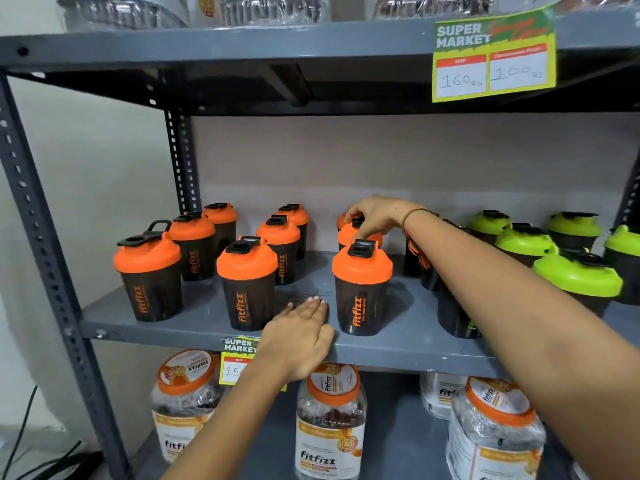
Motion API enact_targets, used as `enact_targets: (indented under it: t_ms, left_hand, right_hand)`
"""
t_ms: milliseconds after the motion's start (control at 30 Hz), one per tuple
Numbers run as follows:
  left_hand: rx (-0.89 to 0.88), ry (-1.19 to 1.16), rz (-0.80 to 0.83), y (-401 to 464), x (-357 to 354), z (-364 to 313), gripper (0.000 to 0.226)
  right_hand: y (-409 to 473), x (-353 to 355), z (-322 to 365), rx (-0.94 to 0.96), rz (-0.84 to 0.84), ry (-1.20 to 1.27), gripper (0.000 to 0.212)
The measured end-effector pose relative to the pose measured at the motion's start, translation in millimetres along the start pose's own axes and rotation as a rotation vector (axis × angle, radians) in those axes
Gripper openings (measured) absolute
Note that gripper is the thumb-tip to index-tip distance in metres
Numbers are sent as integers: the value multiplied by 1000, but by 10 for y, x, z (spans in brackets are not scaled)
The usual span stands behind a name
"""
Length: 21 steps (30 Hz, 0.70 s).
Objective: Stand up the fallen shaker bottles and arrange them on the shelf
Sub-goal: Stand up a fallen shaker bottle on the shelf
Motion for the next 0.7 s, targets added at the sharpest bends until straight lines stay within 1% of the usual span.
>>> enact_targets:
  t_ms: [333,400,533,600,633,700]
  left_hand:
    - [2,4,-9,-4,3,-10,57]
    - [3,6,0,3,-1,-8,57]
    - [13,5,14,8,-13,2,58]
    - [17,3,16,8,-17,4,58]
    - [19,2,15,8,-16,1,58]
    - [20,-3,13,10,-13,-4,59]
  right_hand:
    - [-30,-24,-14,38,-52,5,55]
    - [-33,-35,-23,48,-56,6,60]
    - [-124,24,-64,76,-109,77,80]
    - [-264,128,-96,87,-172,172,82]
    - [-357,209,-116,91,-234,235,78]
    - [-576,403,-168,99,-417,414,65]
Point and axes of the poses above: each hand's wrist, its own y-axis towards the middle knuckle, its own x-axis out of the back of the hand, z = x × y, the point moved 8 cm from there along y, towards the middle knuckle, and after that the axes turned 9 degrees about -x, right-handed, at the moved point
